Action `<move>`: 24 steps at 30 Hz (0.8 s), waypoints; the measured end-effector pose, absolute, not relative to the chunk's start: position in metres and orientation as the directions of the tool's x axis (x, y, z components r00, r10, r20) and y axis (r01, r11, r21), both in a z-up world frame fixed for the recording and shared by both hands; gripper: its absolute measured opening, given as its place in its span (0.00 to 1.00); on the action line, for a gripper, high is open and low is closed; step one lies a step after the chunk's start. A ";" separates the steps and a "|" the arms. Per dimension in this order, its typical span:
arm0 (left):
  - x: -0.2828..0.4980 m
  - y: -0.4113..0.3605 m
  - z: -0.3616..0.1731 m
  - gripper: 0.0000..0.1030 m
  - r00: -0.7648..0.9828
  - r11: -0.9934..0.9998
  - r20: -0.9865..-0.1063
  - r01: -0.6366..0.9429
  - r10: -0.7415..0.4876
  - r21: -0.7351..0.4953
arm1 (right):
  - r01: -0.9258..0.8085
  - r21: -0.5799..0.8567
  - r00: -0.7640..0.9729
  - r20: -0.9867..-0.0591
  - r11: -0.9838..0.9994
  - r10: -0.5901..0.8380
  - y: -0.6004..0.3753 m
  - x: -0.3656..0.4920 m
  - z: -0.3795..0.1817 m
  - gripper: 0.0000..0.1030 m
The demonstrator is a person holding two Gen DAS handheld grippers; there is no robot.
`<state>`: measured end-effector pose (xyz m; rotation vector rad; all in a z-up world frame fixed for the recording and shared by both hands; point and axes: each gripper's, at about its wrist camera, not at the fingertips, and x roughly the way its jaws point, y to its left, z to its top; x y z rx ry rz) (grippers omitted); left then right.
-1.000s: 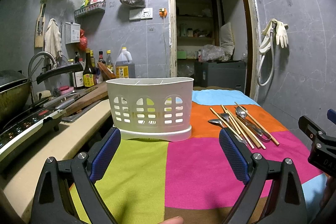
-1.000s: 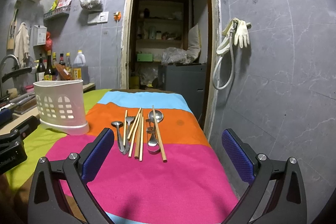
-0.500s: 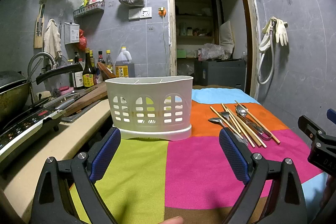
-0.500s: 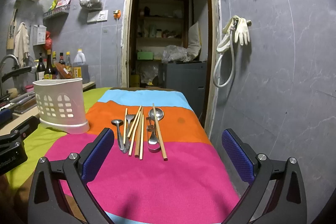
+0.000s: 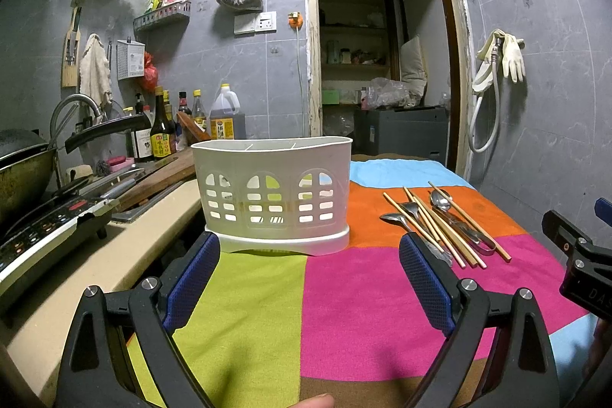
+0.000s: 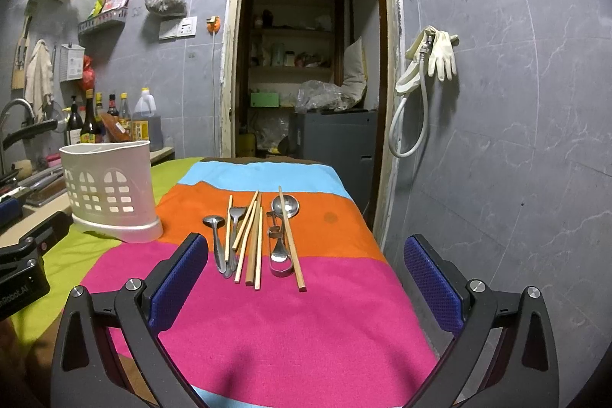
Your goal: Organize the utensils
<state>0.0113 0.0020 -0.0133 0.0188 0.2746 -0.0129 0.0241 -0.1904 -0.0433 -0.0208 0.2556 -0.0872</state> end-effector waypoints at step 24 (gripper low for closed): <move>0.018 0.002 -0.018 0.89 0.954 0.999 -0.300 0.028 -0.019 0.028 | 0.079 -0.036 0.961 -0.261 0.996 -0.086 -0.189 0.027 -0.050 1.00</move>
